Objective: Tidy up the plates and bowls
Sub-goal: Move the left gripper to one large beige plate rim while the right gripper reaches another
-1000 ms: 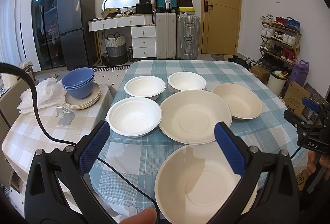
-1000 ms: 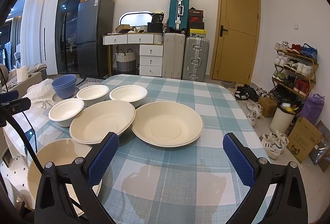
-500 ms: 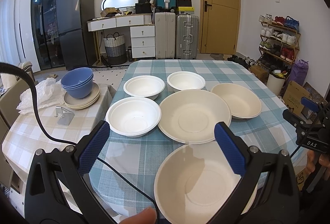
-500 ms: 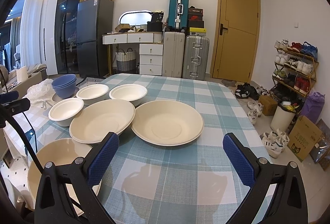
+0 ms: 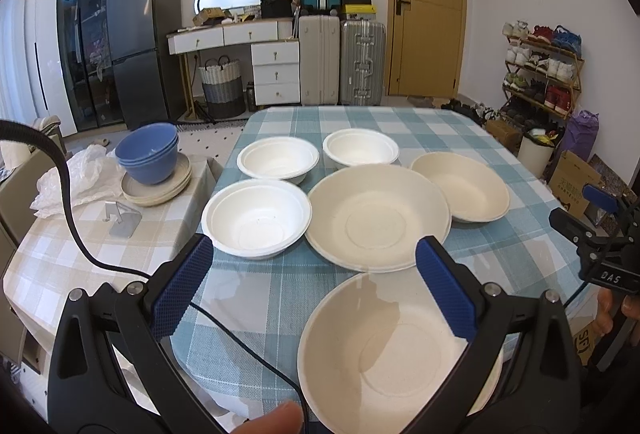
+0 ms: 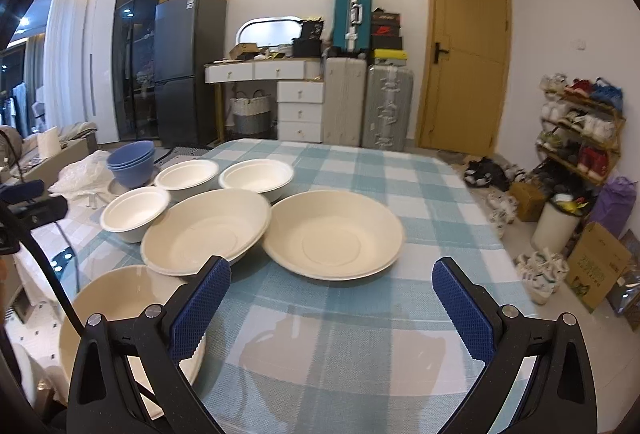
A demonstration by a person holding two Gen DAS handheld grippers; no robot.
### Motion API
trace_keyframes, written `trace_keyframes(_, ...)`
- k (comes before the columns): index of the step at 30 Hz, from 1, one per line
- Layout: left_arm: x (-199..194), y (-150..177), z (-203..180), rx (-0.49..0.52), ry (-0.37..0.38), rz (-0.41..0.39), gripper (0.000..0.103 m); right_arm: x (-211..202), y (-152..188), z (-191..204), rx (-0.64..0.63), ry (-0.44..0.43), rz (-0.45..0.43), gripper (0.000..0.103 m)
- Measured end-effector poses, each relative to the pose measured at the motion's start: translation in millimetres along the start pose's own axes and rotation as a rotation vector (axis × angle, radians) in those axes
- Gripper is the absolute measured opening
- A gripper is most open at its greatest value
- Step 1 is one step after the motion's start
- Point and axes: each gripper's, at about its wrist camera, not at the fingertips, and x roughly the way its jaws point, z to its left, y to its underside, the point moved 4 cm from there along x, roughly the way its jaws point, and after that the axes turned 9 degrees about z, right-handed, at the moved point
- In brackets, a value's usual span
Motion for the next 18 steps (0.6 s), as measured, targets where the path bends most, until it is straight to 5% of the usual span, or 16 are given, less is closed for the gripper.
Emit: trace_keyframes(18, 57.7, 14.2, 26.2, -0.013, 0.023, 0.17, 0.101, 68.3, 3.2, 42.7, -0.056, -0.247, 0.227, 0.103)
